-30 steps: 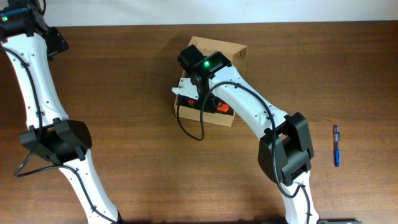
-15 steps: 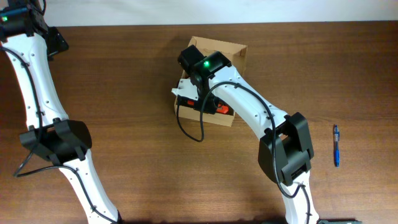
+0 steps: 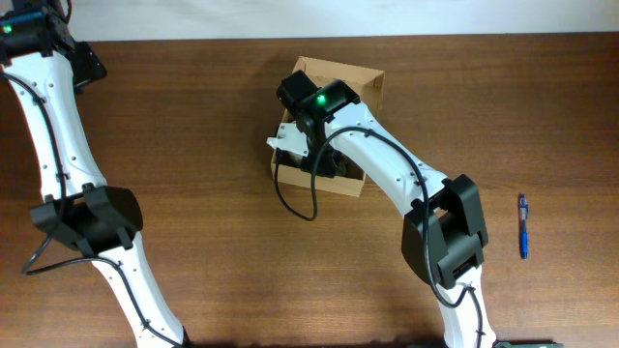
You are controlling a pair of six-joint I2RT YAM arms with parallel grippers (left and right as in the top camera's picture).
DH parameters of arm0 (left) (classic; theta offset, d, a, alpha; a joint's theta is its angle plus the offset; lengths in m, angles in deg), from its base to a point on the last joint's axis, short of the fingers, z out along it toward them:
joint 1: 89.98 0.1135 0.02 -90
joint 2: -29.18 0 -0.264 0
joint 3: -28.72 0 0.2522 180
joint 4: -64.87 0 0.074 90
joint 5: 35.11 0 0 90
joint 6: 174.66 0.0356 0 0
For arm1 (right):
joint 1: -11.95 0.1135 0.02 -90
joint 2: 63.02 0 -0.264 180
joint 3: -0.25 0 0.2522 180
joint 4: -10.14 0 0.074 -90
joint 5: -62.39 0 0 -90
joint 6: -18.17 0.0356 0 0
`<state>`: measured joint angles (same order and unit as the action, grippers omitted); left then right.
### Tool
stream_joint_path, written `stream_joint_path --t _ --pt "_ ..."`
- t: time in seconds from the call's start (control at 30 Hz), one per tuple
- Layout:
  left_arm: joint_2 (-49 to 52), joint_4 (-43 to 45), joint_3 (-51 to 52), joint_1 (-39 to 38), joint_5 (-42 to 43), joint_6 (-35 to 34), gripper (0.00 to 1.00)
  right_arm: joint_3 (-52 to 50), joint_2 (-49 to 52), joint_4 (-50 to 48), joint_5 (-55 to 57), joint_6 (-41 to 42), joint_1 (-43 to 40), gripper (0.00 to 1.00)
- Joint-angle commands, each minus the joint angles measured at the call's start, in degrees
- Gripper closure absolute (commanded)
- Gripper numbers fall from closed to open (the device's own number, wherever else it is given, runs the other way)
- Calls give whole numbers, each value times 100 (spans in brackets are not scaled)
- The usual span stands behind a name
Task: Pack container
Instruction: 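Lower the box cutter into the box and open the right gripper, then move the right gripper to the blue pen and grasp it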
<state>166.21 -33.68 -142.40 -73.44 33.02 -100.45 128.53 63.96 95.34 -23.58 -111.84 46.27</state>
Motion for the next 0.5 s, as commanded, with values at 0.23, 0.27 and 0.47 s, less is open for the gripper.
stream_joint_path --t 0.23,0.27,0.47 --pt "-195 -4 26 26 2 68 0 -46 -459 -1397 459 1941 17 55" --pt "-195 -4 26 24 2 68 0 -46 -590 -1486 461 2149 17 53" --pt "-195 -4 26 24 2 68 0 -46 -1563 -1375 695 3198 -26 48"
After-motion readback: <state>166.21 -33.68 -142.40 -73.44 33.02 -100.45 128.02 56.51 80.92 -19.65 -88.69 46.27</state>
